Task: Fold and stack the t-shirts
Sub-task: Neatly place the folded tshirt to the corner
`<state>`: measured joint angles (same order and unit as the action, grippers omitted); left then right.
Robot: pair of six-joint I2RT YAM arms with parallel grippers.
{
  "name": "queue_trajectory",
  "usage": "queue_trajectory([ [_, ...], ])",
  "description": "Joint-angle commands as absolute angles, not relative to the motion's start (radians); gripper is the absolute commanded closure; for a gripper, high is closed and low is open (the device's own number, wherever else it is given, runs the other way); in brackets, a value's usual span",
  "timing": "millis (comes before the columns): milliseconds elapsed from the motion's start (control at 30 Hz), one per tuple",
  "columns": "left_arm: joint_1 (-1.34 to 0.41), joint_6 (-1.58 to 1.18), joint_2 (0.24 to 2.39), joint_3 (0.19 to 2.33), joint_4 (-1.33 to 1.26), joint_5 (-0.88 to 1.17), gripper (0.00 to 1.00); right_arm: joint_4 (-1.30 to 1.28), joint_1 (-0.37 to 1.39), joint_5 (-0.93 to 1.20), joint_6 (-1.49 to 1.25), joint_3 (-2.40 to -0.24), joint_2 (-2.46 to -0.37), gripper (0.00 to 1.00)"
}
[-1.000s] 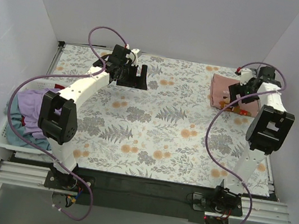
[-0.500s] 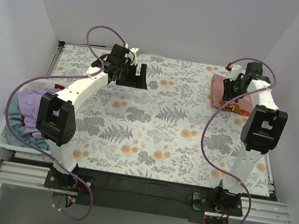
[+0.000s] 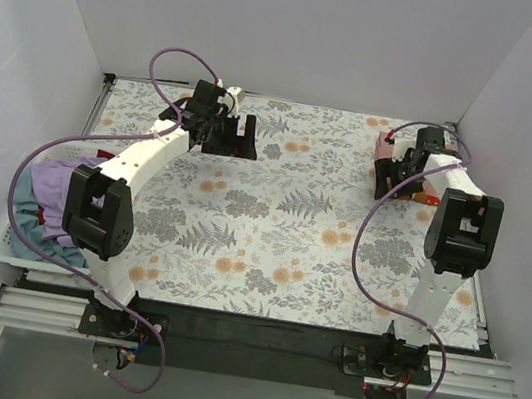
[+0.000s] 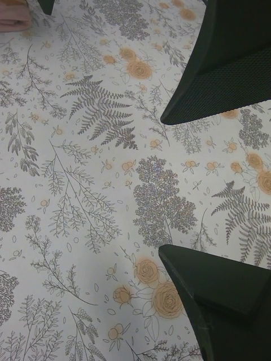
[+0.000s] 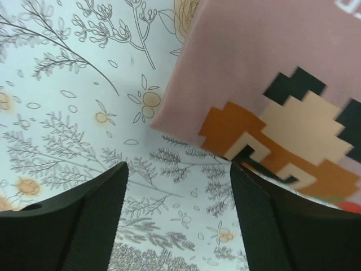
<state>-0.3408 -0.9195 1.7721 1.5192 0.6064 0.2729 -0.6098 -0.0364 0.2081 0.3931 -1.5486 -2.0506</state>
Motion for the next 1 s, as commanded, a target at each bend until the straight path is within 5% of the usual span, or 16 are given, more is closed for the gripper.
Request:
queue_trajectory([
  [0,-0.334,-0.911,1.690,1.522,0.611,0.281,0.13,-0.604,-0.063,0.209,0.316,-1.549,-1.893,0.19],
  [133,-0.336,-0.910,1.686,1.522,0.618,0.281,0.13,-0.621,-0.083,0.175,0.301,-1.496,-1.810,0.10],
  [600,-0.331,-0.882,1.692,1.546,0.649,0.255,0.13,-0.655,-0.150,0.055,0.341,-1.496,-1.991,0.09],
  [967,-0.325,-0.881,1.720,1.565,0.670,0.264,0.13,-0.627,-0.152,0.061,0.350,-1.698,-2.221,0.08],
])
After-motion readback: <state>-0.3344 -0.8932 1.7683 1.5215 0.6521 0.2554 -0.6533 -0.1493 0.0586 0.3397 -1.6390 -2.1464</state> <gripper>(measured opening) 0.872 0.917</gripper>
